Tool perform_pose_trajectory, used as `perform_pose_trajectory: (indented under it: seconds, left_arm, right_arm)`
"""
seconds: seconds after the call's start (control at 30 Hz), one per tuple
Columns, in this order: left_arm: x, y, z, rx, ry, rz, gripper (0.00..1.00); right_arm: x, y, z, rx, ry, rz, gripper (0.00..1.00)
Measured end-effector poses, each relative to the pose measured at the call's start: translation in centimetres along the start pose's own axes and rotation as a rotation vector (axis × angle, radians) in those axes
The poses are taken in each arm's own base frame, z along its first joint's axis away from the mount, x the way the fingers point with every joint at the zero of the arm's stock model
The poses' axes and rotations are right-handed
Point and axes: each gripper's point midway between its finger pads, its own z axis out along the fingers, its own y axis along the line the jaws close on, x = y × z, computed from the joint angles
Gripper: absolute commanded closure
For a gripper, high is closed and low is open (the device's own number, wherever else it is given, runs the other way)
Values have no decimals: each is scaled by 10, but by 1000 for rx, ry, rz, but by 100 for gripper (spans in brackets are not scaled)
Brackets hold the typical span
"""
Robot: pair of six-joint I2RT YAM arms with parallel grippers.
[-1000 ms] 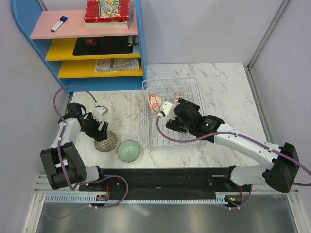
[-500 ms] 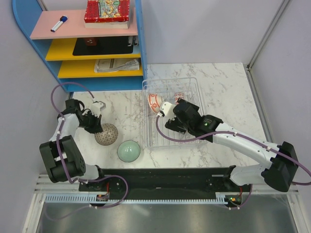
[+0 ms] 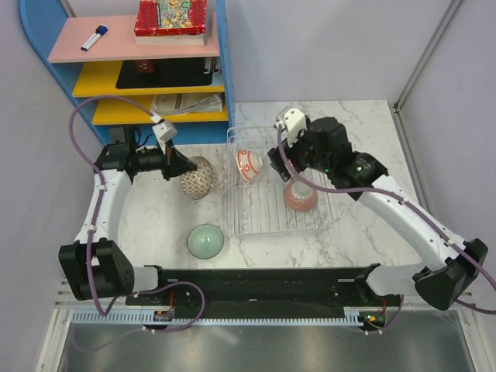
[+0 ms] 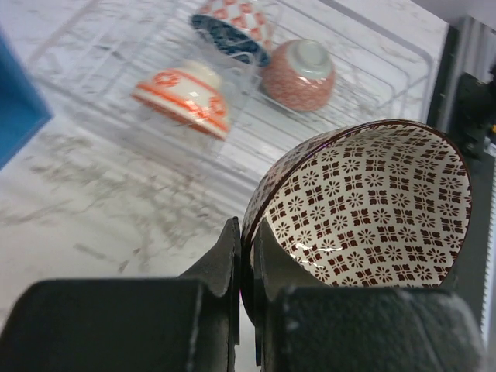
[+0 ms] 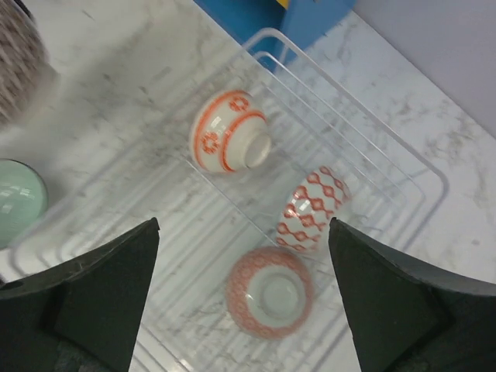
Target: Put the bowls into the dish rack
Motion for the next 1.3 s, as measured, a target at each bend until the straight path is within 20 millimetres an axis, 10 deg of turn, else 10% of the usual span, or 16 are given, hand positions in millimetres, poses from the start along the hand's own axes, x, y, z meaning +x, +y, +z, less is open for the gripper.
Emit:
perform_pose_trajectory:
  seconds: [0.27,0.63,1.3]
  left_arm:
    - [9,-40,51,105,79,36,98]
    - [-13,-13,57,-98,37,96,98]
    - [-39,-51,64,-80,-6,188,98]
  right_arm:
    - [-65,55,-13,-509,-160,395,2]
    - [-16,111,22,-864,90,704,3]
    - [-27,117,23,-977,68,770,3]
